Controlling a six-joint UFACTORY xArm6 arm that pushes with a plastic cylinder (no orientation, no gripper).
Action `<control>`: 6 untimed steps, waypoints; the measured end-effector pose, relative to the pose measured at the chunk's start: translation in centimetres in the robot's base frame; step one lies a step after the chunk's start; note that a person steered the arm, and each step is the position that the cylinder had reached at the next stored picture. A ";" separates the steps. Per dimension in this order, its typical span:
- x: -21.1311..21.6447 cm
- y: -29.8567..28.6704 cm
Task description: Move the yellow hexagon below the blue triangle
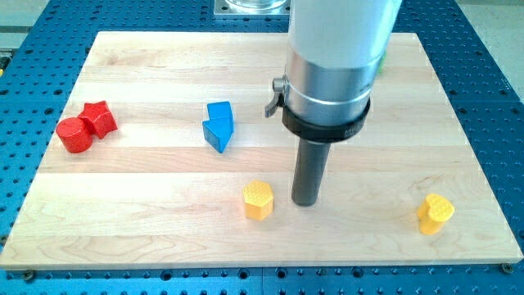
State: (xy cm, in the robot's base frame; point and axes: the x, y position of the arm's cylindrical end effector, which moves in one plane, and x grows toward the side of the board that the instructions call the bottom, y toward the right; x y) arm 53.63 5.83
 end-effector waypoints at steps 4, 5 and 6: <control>1.7 -8.5; -4.4 -3.2; -4.1 -9.2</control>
